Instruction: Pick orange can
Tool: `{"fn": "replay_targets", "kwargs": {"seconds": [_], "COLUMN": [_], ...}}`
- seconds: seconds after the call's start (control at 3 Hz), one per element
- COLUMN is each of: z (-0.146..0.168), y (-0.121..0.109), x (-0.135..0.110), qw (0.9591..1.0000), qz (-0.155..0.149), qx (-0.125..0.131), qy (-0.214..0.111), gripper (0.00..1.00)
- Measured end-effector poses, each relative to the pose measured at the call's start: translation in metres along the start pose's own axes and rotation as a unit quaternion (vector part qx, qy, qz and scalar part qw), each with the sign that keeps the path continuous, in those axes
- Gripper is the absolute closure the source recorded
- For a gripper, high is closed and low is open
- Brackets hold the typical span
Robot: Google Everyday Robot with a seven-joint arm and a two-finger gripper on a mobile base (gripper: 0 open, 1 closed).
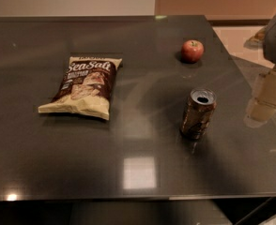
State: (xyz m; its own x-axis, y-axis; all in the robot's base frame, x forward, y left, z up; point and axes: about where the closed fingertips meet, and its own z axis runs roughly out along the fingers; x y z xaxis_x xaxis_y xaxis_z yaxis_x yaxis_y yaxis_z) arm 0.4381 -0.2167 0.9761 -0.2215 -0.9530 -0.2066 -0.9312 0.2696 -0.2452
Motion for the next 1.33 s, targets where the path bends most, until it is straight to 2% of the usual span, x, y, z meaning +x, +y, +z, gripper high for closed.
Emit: {"fn": "replay_targets", "kwargs": {"seconds": [0.67, 1.33], "z": [-0.001, 0.021], "y": [-0.001, 0.006], "x": [-0.003, -0.016], "qw": [1.0000, 0.9980], "qz": [0.000, 0.003], "qx": [0.004, -0.004], "qy": [-0.008, -0.063], "gripper": [0.00, 0.00]}}
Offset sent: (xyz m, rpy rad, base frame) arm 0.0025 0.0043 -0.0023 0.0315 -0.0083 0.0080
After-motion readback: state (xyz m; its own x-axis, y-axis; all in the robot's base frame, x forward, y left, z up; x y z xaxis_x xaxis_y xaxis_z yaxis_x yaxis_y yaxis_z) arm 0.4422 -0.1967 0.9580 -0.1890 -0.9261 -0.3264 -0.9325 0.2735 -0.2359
